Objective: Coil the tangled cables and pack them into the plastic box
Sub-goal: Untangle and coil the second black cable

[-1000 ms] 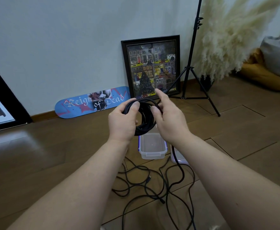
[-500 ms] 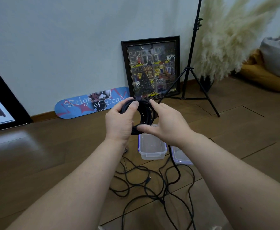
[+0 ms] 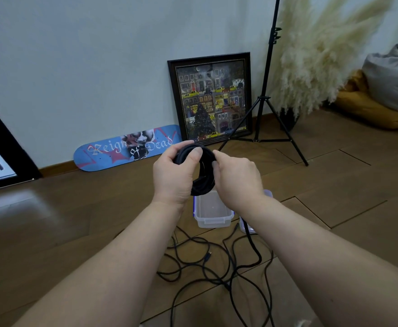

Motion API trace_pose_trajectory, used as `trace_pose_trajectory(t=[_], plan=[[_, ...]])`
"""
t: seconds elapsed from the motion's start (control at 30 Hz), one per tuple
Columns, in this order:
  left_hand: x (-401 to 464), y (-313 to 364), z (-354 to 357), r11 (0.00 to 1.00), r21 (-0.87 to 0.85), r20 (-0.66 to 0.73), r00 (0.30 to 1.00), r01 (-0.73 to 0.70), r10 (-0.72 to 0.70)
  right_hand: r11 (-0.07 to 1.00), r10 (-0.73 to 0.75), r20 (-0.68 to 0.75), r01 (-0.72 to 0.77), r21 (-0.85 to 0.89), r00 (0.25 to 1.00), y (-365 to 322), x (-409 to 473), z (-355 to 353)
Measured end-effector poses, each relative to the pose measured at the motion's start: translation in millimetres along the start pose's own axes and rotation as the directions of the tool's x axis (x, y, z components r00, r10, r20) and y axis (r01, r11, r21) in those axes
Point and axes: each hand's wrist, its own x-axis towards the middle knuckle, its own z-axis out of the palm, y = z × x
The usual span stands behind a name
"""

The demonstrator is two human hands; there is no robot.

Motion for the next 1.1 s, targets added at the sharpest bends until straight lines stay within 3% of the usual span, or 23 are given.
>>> trace_pose_trajectory(t=[0.17, 0.27, 0.37, 0.47, 0.57, 0.63, 0.83, 0.93, 1.1], plan=[[-1.2, 0.6, 1.8, 1.0, -0.009, -0.016, 1.0, 0.022, -0.022, 0.996, 0.041, -0.016, -0.04, 0.077, 0.999, -0.4, 0.1, 0.3], [1.8, 2.9, 1.4, 0.998, -0.047, -0.08, 0.996, 0.04, -0.044, 0.979, -0.031, -0.193, 0.069, 0.192, 0.981, 5.0, 1.0, 2.4], [6.5, 4.1, -1.6, 0.997, -0.069, -0.124, 0.992, 0.029, -0.037, 0.942, 0.015, -0.305, 0.089, 0.323, 0.952, 6.4, 3.9, 0.9], [8.3, 0.9, -3.5, 0.995, -0.093, -0.111, 0.993, 0.027, -0.038, 0.835, 0.164, -0.108, -0.08, 0.544, 0.981, 1.1, 5.2, -2.7], [7.0, -0.1, -2.7, 0.989, -0.141, -0.07, 0.996, 0.05, -0.061, 0.665, 0.281, 0.008, -0.201, 0.72, 0.96, 1.1, 6.4, 2.1], [6.7, 2.1, -2.3, 0.982, -0.173, -0.038, 0.996, 0.076, -0.084, 0.632, 0.294, 0.005, -0.198, 0.749, 0.956, 1.6, 6.7, 3.8], [6.5, 4.0, -6.6, 0.983, -0.166, -0.013, 0.996, 0.08, -0.083, 0.75, 0.251, -0.137, -0.103, 0.654, 0.958, -3.1, 4.7, 2.9], [5.8, 4.0, -6.8, 0.981, -0.177, -0.017, 0.997, 0.076, -0.08, 0.664, 0.28, -0.084, -0.13, 0.736, 0.956, -1.9, 5.0, 6.6], [5.2, 10.4, -2.8, 0.971, -0.23, -0.032, 0.997, 0.066, -0.075, 0.396, 0.333, 0.015, -0.154, 0.905, 0.943, -3.9, 6.4, 9.0]])
